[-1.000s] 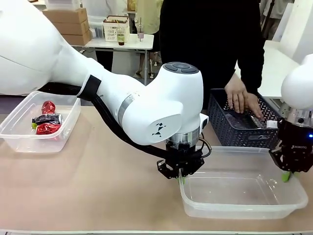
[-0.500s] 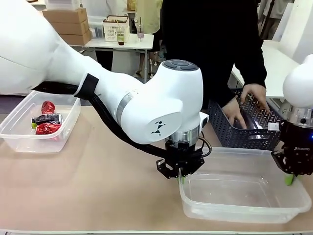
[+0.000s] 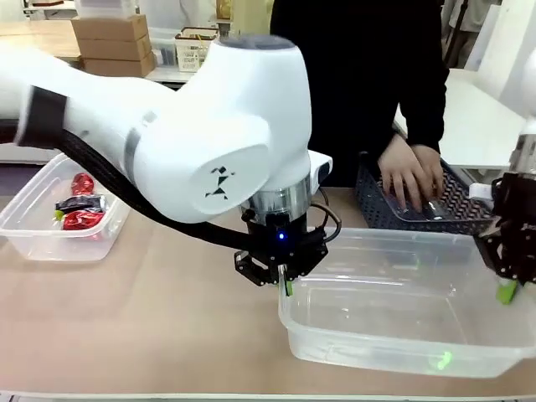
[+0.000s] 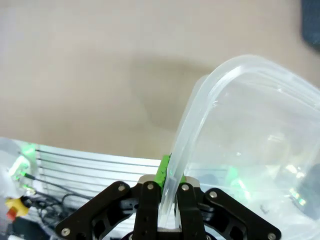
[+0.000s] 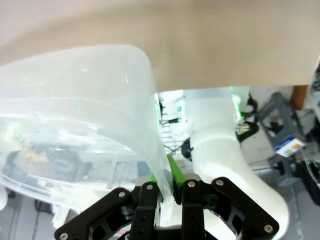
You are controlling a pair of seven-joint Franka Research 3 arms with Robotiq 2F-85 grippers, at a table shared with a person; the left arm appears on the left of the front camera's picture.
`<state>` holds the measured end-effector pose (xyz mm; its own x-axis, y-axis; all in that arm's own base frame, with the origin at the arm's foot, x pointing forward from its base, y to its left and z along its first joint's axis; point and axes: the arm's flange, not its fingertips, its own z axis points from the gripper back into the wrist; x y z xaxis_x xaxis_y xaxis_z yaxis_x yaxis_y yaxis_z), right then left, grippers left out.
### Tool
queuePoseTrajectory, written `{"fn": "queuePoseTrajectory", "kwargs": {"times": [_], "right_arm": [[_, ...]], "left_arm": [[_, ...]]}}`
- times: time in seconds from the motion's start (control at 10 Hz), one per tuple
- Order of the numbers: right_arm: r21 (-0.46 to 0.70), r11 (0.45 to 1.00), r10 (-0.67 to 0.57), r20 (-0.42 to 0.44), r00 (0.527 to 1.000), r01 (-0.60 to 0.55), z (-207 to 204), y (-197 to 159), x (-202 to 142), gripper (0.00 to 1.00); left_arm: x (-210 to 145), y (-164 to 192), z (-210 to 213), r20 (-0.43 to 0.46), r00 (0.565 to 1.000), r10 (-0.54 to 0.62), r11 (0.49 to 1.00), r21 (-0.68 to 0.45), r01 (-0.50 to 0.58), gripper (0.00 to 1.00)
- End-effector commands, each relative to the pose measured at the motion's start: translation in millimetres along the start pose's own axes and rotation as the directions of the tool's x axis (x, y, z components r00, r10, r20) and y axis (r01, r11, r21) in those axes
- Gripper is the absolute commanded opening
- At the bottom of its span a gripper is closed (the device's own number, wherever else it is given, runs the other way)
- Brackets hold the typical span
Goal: Sort the waste into each basket.
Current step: Pick up the Organizing box on the right side of the table and lift it.
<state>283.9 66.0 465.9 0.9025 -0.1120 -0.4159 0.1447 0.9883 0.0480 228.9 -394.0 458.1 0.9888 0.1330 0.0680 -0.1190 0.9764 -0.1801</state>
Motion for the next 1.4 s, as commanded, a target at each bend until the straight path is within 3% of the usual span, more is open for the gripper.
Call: {"fn": "queuePoseTrajectory", "kwargs": {"times": [0.0, 0.3, 0.5, 0.9, 1.1, 1.3], "right_arm": [[-0.048, 0.999, -0.003, -0.051, 0.999, 0.000, 28, 41, 22, 0.00], [-0.134, 0.988, 0.063, -0.075, 0.995, -0.073, 37, 124, 45, 0.00], [-0.144, 0.982, 0.110, -0.088, 0.990, -0.122, 30, 157, 51, 0.00], [0.053, 0.999, -0.003, -0.123, 0.992, 0.009, 19, 164, 71, 0.00], [0.146, 0.981, -0.104, -0.153, 0.983, 0.127, 25, 156, 87, 0.00], [0.142, 0.973, -0.162, -0.149, 0.976, 0.183, 27, 154, 105, 0.00]], "left_arm": [[12, 59, 18, 0.029, 0.993, 0.114, 0.993, -0.004, -0.114, 0.00], [30, 116, 48, 0.087, 0.928, 0.361, 0.932, -0.038, -0.359, 0.00], [68, 140, 61, 0.058, 0.912, 0.406, 0.914, -0.027, -0.405, 0.00], [136, 155, 48, 0.039, 0.933, 0.359, 0.932, 0.038, -0.360, 0.00], [145, 152, 42, 0.039, 0.950, 0.311, 0.949, 0.045, -0.313, 0.00], [143, 161, 40, 0.055, 0.953, 0.296, 0.955, 0.013, -0.298, 0.00]]}}
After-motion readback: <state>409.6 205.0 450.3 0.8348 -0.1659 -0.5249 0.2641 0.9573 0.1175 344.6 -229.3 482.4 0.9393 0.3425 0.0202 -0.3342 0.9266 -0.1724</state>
